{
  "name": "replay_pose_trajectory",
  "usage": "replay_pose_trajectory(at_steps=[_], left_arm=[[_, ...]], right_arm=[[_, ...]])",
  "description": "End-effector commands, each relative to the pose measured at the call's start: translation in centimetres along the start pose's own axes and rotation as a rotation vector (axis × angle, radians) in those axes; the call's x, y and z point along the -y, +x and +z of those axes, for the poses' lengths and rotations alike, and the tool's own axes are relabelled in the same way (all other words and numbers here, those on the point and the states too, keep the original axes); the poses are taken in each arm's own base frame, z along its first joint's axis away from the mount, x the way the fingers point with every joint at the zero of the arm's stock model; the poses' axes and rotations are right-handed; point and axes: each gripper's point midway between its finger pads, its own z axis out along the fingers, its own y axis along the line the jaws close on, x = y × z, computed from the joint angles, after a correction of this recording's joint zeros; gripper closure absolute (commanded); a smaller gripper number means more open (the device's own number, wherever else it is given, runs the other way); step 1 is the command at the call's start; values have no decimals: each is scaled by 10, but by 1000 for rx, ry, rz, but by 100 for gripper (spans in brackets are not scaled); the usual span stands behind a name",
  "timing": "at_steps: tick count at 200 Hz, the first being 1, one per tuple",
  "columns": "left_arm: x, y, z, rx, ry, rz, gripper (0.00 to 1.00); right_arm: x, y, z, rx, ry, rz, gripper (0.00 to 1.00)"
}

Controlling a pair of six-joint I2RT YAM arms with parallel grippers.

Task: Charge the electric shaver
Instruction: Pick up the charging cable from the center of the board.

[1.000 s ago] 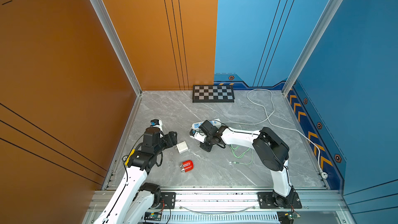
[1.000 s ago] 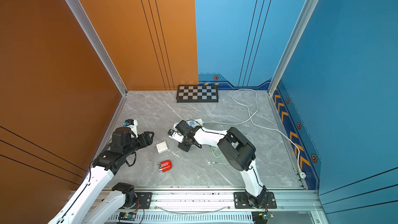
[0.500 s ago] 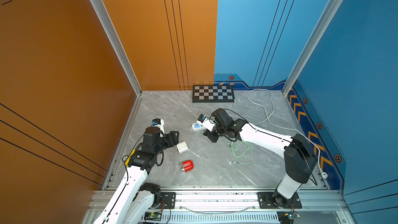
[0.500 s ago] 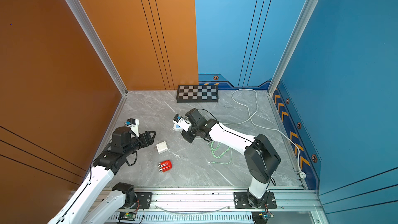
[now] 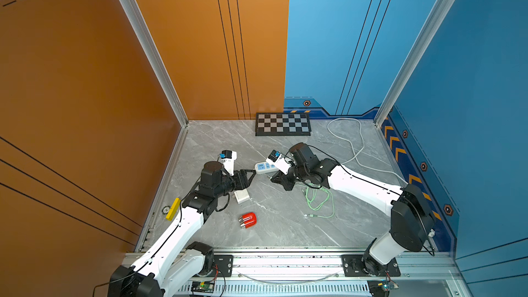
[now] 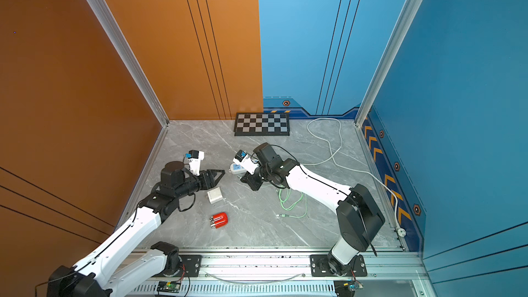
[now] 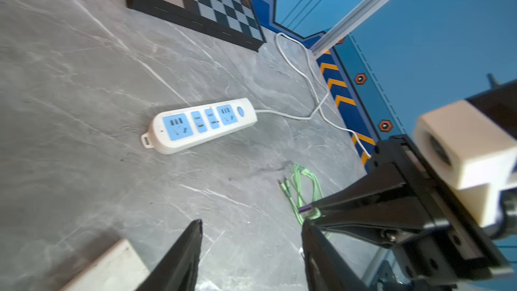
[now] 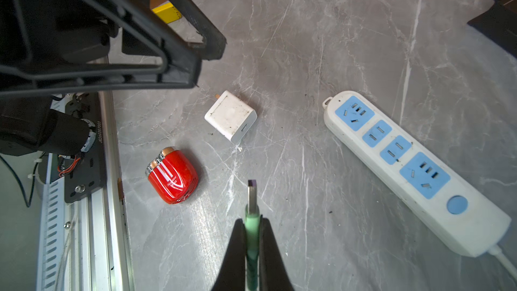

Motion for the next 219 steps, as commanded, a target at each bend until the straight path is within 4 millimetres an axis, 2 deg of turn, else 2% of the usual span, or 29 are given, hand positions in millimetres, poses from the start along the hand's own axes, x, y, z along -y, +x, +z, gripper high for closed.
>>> replay_pose_trajectory(at_steps=[1, 48, 83, 142, 186, 219], left_arm=[[35, 4, 5, -24, 186, 25, 47], [59, 12, 10, -61, 278, 84, 58], [60, 13, 15, -60, 288, 96, 63], [52, 9, 18, -39, 259, 122, 61], [69, 14, 21, -91, 328, 131, 59], [76, 14, 22, -89, 347, 148, 66]], right_arm=[[-9, -14, -9, 62, -52, 9, 100], [-13, -25, -15, 100, -101, 12, 100], [-18, -31, -20, 122, -132, 12, 100], [-26, -30, -26, 128, -166, 14, 100], [-25, -36, -30, 150, -150, 4, 100], [-25, -40, -31, 157, -151, -9, 100]])
